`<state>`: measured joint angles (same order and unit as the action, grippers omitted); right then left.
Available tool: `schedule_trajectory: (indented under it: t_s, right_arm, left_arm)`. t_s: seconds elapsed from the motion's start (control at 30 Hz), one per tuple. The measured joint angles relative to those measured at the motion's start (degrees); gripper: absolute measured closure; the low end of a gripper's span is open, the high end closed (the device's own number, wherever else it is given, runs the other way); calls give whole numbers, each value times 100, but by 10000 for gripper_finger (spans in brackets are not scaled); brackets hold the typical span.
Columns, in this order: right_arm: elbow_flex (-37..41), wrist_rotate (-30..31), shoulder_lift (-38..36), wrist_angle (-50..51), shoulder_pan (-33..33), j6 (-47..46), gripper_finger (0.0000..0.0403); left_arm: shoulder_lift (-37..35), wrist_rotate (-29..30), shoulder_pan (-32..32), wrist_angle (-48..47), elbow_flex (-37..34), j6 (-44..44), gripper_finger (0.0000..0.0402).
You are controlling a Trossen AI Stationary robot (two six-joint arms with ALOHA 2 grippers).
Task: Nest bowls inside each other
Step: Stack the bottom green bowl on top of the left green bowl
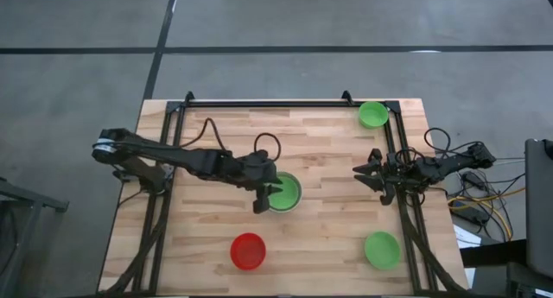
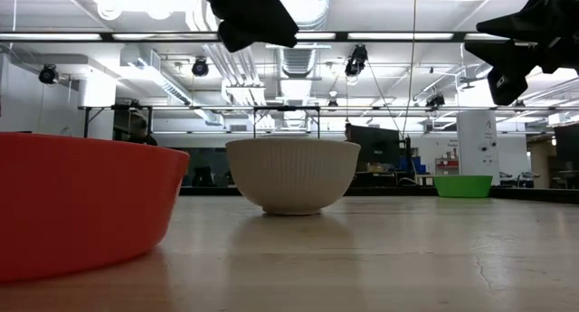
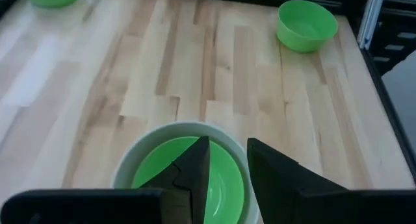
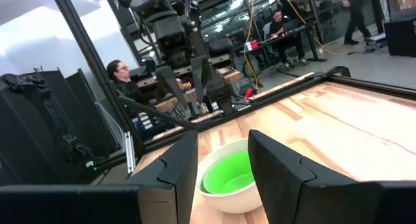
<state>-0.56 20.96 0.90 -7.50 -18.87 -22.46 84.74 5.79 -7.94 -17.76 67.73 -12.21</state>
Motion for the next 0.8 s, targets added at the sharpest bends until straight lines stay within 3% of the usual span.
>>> schedule_trajectory:
  t_s: [0.57, 0.8]
  right_arm:
    - [0, 1, -1, -1, 2, 0, 271]
    - [2, 0, -1, -1, 0, 0, 271]
  left_arm:
    - [-927, 185, 11, -68, -64, 748, 293]
    - [-1365, 181, 64, 447, -409, 942, 293]
